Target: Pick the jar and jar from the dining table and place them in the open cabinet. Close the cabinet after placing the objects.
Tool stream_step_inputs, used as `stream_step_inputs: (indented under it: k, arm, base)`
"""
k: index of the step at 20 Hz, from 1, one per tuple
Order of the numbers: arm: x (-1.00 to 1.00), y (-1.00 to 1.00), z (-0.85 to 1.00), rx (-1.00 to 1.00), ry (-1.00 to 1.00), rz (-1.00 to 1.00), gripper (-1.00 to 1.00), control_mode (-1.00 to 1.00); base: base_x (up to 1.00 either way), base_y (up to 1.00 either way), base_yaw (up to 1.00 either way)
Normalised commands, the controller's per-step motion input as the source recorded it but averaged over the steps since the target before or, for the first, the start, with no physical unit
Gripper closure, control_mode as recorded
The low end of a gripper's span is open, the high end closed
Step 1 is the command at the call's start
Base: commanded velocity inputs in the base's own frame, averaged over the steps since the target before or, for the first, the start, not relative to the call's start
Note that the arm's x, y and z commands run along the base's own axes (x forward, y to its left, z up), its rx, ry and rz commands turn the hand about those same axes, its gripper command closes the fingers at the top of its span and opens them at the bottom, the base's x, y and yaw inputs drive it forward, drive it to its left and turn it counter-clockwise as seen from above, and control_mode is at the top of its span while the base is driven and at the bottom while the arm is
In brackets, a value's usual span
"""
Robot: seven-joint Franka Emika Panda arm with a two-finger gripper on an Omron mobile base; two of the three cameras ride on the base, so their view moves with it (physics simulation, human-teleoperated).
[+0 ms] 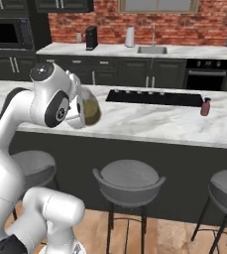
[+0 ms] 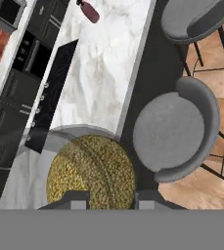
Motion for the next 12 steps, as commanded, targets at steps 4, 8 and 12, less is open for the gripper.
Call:
stream_step_inputs:
  k: [4,8,12]
  arm:
    - [0.0,0.0,0.0,0.0,0.0,0.0,1.0,1.0]
    - [0.0,0.0,0.0,0.0,0.0,0.0,1.0,1.0]
    - [0.0,0.0,0.0,0.0,0.0,0.0,1.0,1.0]
  base:
    - [-0.35,0.89,0.0]
    - [-0.2,1.0,0.0]
    - [-0.12,1.0,0.0]
